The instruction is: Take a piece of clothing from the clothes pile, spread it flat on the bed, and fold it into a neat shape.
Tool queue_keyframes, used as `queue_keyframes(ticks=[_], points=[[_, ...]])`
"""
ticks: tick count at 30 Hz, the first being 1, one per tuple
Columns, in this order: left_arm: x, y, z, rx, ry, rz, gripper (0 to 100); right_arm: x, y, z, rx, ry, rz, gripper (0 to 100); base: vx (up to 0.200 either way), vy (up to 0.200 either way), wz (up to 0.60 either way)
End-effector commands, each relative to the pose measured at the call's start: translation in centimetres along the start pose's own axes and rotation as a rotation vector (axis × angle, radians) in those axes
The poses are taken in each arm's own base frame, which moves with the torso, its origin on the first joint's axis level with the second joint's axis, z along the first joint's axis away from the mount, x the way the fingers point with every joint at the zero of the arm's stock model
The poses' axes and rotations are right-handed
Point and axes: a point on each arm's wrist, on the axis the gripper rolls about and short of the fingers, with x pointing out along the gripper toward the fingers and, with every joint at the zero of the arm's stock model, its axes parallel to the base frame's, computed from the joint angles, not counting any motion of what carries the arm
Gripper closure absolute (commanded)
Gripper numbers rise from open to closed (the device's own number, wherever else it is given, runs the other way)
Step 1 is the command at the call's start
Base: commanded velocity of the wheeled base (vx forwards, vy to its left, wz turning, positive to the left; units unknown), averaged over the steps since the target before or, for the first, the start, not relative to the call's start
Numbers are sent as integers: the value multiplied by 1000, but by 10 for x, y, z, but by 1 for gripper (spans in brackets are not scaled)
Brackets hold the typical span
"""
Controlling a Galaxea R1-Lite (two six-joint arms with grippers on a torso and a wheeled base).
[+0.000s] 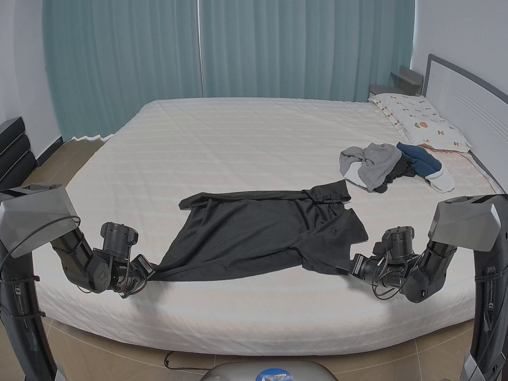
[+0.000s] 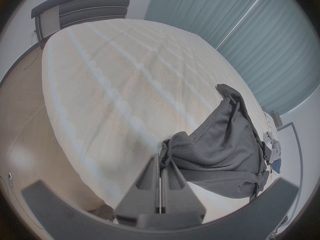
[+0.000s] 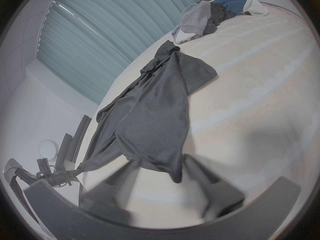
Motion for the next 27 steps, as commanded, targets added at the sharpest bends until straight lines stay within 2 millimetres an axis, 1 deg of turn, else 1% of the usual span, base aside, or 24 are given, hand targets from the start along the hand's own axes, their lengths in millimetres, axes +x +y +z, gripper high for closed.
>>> queue_keyframes(ticks=[1, 4, 7, 9, 10, 11, 13, 14, 15, 16, 17, 20, 27], points=[[-2, 4, -3, 8, 10, 14, 100, -17, -11, 11, 26, -20, -40, 100, 0, 0, 0], [-3, 6, -6, 21, 20, 24, 100, -36, -22, 17, 53, -28, -70, 100, 0, 0, 0], [-7, 9, -8, 49, 24, 28, 100, -58, -32, 15, 85, -16, -92, 100, 0, 0, 0], [-11, 10, -10, 78, 28, 30, 100, -73, -34, 11, 98, 1, -86, 100, 0, 0, 0], [-12, 11, -10, 82, 30, 32, 100, -75, -34, 11, 97, 3, -86, 100, 0, 0, 0], [-16, 13, -13, 106, 38, 35, 100, -87, -35, 9, 100, 8, -87, 100, 0, 0, 0], [-21, 14, -16, 136, 43, 36, 100, -100, -37, 7, 101, 7, -97, 100, 0, 0, 0], [-22, 14, -16, 142, 44, 35, 100, -102, -37, 7, 102, 8, -100, 100, 0, 0, 0], [-25, 15, -20, 159, 49, 37, 100, -110, -40, 5, 101, 6, -112, 100, 0, 0, 0], [-25, 15, -20, 159, 49, 37, 100, -110, -40, 5, 101, 6, -112, 100, 0, 0, 0], [-30, 16, -26, 198, 62, 43, 100, -122, -44, 2, 92, 9, -133, 100, 0, 0, 0], [-38, 25, -38, 281, 98, 63, 100, -137, -49, -12, 80, 49, -168, 100, 0, 0, 0], [-45, 39, -57, 398, 165, 109, 100, -160, -58, -40, 38, 148, -223, 100, 0, 0, 0]])
